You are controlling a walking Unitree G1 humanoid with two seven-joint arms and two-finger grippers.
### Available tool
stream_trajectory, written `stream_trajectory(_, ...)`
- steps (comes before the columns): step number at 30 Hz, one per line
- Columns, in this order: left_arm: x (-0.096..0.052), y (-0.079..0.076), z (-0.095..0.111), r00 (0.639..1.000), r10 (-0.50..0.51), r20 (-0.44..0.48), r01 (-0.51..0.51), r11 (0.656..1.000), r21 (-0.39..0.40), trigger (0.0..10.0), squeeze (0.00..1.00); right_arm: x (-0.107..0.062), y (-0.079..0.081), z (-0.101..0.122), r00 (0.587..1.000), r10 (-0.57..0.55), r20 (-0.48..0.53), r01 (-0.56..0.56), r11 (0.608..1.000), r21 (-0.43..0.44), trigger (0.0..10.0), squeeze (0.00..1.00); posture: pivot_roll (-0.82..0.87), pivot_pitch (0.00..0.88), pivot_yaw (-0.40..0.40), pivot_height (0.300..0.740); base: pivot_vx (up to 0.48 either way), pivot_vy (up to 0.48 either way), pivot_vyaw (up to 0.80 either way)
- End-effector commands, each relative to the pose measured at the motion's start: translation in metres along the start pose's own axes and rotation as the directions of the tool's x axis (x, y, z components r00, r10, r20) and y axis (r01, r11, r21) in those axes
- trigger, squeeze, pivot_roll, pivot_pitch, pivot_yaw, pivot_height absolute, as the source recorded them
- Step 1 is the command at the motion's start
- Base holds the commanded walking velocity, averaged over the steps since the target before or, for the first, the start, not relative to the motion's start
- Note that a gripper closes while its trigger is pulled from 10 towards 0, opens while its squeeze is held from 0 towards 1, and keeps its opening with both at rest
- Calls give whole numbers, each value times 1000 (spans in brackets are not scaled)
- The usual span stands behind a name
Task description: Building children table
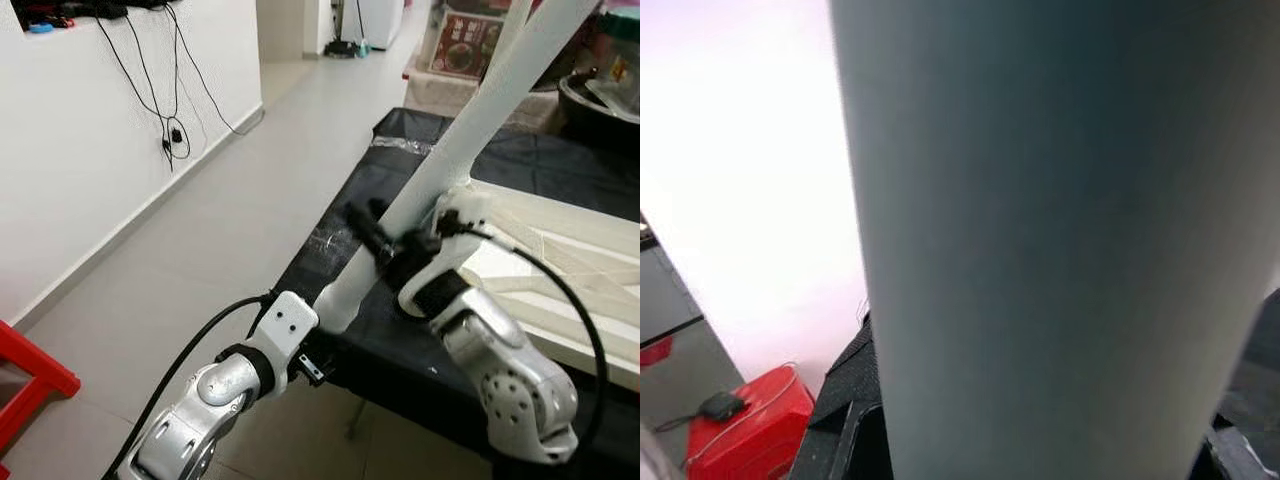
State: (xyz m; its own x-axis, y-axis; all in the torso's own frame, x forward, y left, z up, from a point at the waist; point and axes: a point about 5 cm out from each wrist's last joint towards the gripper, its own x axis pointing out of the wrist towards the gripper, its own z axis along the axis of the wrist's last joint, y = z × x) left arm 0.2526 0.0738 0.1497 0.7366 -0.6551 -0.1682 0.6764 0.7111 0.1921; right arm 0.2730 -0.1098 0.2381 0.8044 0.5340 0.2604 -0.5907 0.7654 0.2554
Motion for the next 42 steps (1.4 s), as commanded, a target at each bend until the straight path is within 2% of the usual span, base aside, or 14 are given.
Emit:
stream_trajectory(1, 3, -1, -2, 1000, -7, -2, 7, 1000, 12, 10000, 0, -2, 6, 1, 999, 47, -2, -47, 999, 6, 10000, 0, 141, 58, -52, 740, 0, 0, 0)
stream_trajectory(4, 4, -2, -3, 1000, -11, -1, 11, 1000, 15, 10000, 0, -3, 8, -1, 998, 58, -7, -57, 998, 13, 10000, 0, 141, 58, -52, 740, 0, 0, 0)
stream_trajectory(8, 6, -4, -3, 1000, -23, 2, 23, 1000, 19, 10000, 0, -5, 20, -5, 990, 134, -37, -132, 990, 48, 10000, 0, 138, 63, -50, 740, 0, 0, 0)
stream_trajectory(17, 7, -8, -6, 999, -47, 3, 47, 999, 3, 10000, 0, -8, 32, -11, 978, 197, -62, -192, 978, 82, 10000, 0, 133, 71, -48, 740, 0, 0, 0)
stream_trajectory(27, 7, -15, -7, 997, -76, 1, 76, 997, 4, 10000, 0, -7, 36, -15, 972, 219, -86, -212, 973, 92, 10000, 0, 133, 72, -47, 740, 0, 0, 0)
stream_trajectory(29, 7, -16, -7, 996, -92, 8, 92, 995, 28, 10000, 0, -7, 36, -16, 972, 217, -91, -209, 974, 93, 10000, 0, 133, 72, -47, 740, 0, 0, 0)
stream_trajectory(42, 6, -22, -4, 991, -133, 25, 132, 991, 20, 10000, 0, -8, 36, -17, 972, 215, -97, -206, 974, 91, 10000, 0, 134, 74, -47, 740, 0, 0, 0)
